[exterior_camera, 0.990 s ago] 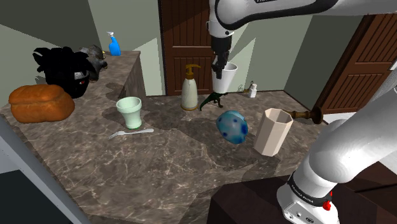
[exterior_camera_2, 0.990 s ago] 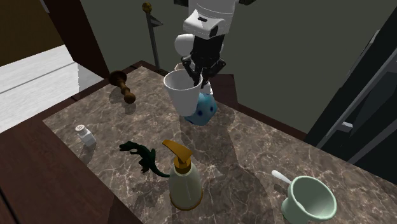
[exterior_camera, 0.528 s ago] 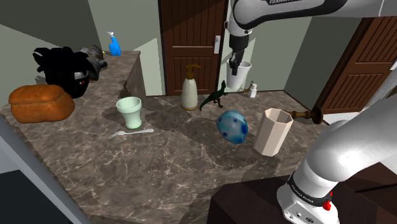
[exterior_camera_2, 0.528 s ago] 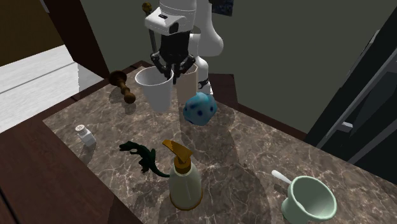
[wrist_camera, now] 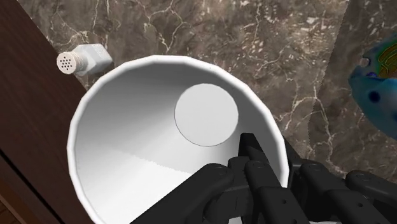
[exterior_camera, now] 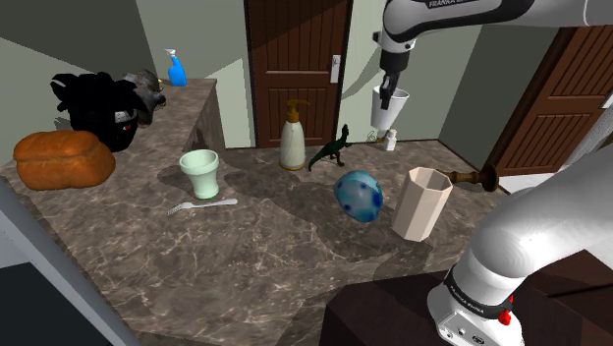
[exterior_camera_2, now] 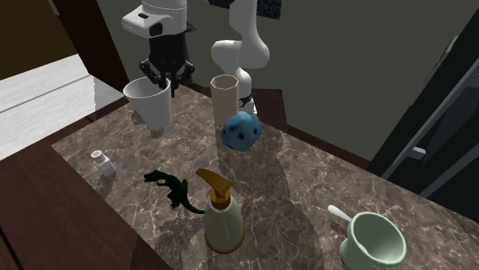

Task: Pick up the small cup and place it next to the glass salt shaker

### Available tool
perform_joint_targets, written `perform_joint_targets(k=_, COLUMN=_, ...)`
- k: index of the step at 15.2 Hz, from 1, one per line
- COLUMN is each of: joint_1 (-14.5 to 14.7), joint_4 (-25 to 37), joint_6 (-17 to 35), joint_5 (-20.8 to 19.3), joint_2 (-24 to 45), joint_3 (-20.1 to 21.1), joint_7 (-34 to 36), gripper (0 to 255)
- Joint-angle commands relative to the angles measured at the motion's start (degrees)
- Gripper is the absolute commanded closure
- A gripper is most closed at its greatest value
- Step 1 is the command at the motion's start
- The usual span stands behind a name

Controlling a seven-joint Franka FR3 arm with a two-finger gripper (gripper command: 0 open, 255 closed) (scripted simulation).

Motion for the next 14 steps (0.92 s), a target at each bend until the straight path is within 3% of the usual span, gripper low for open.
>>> perform_joint_targets(k=1, joint_1=-0.95, joint_4=0.53, joint_6=0.65, joint_5=-0.44, joint_2=0.62, joint_3=-2.03, joint_7=-2.84, gripper=255)
perform_joint_targets(k=7, joint_1=-3.62, joint_4=4.07, joint_6=2.35, joint_5=-0.86, joint_2=4.23, joint_3=-8.22, joint_7=-11.42, gripper=255)
perform_joint_targets(k=14, joint_1=-3.99, joint_4=-0.15, joint_6=7.02, joint_5=-1.22, joint_2=4.60, joint_3=-8.98, joint_7=-11.42, gripper=255)
